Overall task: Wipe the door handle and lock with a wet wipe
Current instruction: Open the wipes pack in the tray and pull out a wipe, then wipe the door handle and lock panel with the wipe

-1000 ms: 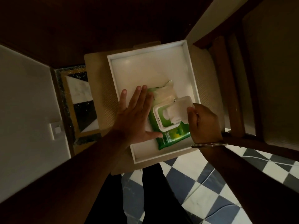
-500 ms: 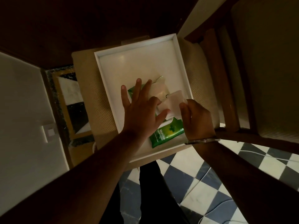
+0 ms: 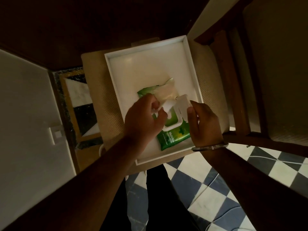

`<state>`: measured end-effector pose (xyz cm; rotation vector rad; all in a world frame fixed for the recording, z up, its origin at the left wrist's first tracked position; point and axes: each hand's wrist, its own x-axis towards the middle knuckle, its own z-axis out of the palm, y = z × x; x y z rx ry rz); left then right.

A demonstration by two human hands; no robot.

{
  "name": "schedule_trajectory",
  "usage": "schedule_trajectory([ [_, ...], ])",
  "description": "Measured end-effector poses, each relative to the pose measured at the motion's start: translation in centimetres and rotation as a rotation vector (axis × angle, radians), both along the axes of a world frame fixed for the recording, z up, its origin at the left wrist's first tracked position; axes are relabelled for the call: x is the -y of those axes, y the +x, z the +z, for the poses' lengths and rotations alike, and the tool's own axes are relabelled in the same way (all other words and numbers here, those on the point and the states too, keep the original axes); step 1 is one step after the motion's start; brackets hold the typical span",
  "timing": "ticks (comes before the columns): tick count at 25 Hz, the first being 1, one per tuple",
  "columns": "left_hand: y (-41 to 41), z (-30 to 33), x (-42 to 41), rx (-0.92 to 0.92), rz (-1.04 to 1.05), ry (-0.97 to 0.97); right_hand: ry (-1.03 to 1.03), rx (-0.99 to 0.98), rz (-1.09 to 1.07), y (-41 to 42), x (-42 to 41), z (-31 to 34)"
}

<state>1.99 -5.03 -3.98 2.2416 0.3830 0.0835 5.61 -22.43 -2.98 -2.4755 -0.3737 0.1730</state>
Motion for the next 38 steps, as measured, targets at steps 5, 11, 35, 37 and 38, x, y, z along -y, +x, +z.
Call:
schedule_trajectory([
  [5, 0.4, 0.2, -2.4, -0.009, 0.306, -0.134, -0.161, -0.019, 0.204, -2.2, -1.1, -0.7],
  [11, 0.3, -0.2, -4.1, -0.037, 0.343, -0.091, -0.661, -0.149, 0.364, -4.6, -3.0, -1.4],
  [35, -0.4, 47.2, -26.8, 0.537, 0.627, -0.09, 0.418, -0.115, 0.393, 8.6, -34.1, 47.7],
  [37, -0.8, 51.5, -30.7, 0.64, 0.641, 0.127, 0.314, 0.148, 0.462, 9.6, -37.4, 52.6],
  [38, -0.8, 52.8, -32.4, 0.665, 0.635, 0.191, 0.229, 0.292, 0.48, 10.1, -38.6, 54.6],
])
